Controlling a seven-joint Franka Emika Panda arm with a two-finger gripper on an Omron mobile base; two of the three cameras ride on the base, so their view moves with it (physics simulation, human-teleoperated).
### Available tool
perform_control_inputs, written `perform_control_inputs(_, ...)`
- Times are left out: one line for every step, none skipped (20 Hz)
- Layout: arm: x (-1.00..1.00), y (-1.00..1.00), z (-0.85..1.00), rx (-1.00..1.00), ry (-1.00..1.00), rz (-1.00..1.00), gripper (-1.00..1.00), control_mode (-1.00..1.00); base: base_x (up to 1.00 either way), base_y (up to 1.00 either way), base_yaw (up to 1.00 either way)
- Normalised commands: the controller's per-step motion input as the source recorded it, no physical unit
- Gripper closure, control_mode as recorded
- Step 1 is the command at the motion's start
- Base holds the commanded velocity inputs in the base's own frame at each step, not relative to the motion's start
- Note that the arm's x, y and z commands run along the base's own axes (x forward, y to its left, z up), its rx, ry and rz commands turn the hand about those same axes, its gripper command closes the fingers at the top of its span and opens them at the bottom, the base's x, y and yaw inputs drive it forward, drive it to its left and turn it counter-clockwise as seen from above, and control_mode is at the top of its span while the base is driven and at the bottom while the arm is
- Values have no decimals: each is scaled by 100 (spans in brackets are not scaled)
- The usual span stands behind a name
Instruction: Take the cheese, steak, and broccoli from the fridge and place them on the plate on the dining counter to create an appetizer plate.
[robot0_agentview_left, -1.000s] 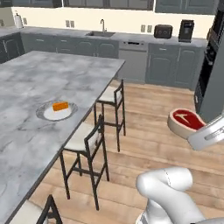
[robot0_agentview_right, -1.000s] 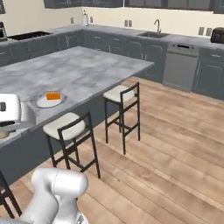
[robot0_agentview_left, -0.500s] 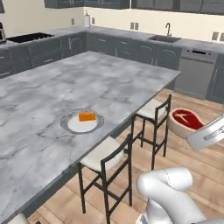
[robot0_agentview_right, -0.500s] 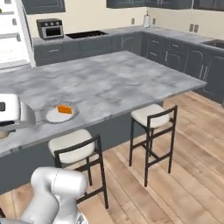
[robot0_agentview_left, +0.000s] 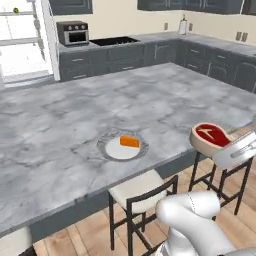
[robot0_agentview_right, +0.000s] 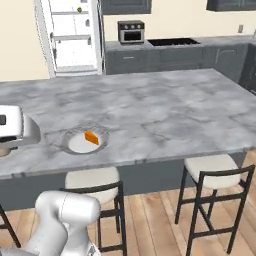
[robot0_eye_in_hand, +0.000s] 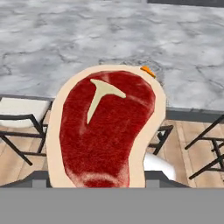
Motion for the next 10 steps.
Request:
perform_control_inputs(0, 0, 0, 0, 0, 0, 100, 100, 100, 0, 70)
perform_control_inputs(0, 0, 0, 0, 0, 0, 100, 100, 100, -2, 70)
perform_control_inputs(0, 0, 0, 0, 0, 0, 100, 100, 100, -6, 71)
perform_control_inputs(0, 0, 0, 0, 0, 0, 100, 100, 100, -12, 70)
perform_control_inputs(0, 0, 0, 0, 0, 0, 100, 100, 100, -16, 68)
perform_control_inputs(0, 0, 0, 0, 0, 0, 100, 100, 100, -19, 66)
perform_control_inputs(0, 0, 0, 0, 0, 0, 100, 100, 100, -23, 63)
perform_control_inputs(0, 0, 0, 0, 0, 0, 100, 100, 100, -24, 55)
perform_control_inputs(0, 0, 0, 0, 0, 0, 100, 100, 100, -11, 46)
perform_control_inputs(0, 0, 0, 0, 0, 0, 100, 100, 100, -5, 35)
